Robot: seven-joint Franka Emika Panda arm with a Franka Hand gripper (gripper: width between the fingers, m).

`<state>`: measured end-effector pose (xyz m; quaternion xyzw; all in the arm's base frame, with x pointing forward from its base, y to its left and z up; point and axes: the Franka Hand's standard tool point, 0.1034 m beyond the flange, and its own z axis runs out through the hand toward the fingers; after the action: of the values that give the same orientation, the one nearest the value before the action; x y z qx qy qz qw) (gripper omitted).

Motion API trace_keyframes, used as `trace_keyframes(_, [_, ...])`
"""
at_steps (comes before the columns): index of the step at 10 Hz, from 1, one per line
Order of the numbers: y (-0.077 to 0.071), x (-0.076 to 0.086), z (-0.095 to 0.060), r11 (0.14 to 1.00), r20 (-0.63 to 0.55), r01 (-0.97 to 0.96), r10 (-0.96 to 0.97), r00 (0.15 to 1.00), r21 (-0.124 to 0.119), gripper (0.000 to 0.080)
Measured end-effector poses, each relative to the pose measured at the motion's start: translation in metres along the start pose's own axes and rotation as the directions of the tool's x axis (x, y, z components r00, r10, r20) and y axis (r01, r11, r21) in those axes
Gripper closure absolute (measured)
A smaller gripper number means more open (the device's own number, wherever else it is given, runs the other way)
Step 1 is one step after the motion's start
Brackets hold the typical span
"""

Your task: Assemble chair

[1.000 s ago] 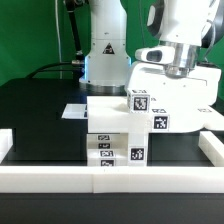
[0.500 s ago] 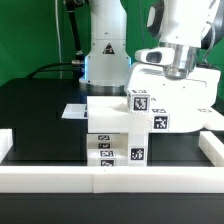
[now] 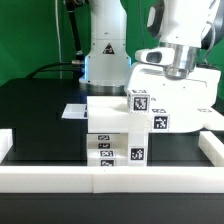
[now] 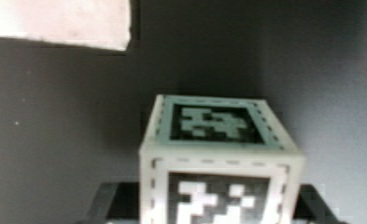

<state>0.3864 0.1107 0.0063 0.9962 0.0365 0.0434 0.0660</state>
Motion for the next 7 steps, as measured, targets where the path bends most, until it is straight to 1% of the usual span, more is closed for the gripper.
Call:
trace_keyframes(3, [0.001,0.001,0.0,1.0,-0.001,-0.001,0.001,1.0,0.0,0.052])
trace_keyframes(6, [0.011,0.004,0.0,1.0,0.001,-0.013,0.013,1.0,-0.001,0.0519])
trace_keyframes(7, [0.017,0.007,-0.001,1.0,-0.001,-0.014,0.014,1.0,0.001,0.0519])
